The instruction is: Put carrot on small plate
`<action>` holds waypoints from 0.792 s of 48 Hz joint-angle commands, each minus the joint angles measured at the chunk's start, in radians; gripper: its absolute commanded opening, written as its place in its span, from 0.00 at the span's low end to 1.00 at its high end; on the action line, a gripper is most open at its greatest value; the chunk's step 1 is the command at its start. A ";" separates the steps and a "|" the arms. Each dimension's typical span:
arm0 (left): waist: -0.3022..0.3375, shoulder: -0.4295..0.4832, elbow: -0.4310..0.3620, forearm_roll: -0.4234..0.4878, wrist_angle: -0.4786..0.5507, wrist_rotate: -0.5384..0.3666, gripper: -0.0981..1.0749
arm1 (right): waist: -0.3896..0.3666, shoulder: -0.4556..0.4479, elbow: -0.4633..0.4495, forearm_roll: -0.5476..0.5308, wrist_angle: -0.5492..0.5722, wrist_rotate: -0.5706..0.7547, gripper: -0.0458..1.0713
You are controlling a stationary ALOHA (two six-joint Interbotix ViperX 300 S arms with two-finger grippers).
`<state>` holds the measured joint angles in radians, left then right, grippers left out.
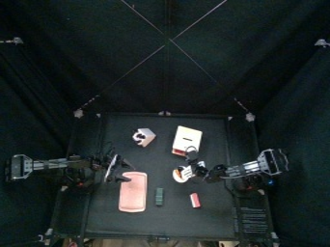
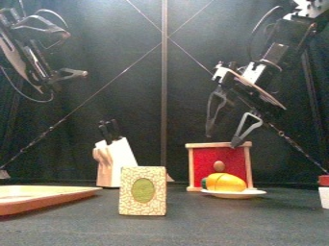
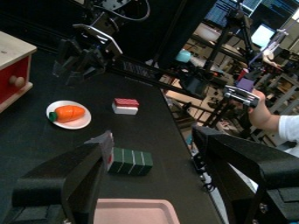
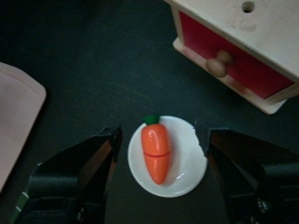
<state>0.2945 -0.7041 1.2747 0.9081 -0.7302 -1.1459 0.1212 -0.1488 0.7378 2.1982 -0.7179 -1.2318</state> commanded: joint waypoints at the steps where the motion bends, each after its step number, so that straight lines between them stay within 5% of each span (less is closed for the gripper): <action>1: -0.002 0.002 -0.012 -0.005 -0.003 0.002 0.96 | -0.002 -0.029 -0.028 0.008 -0.003 -0.041 0.91; 38: 0.006 0.002 -0.009 -0.005 -0.003 0.003 0.96 | -0.006 -0.029 -0.003 -0.035 0.003 -0.043 0.91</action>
<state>0.2976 -0.7041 1.2778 0.9081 -0.7302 -1.1459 0.1181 -0.1503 0.7470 2.1737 -0.7164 -1.2732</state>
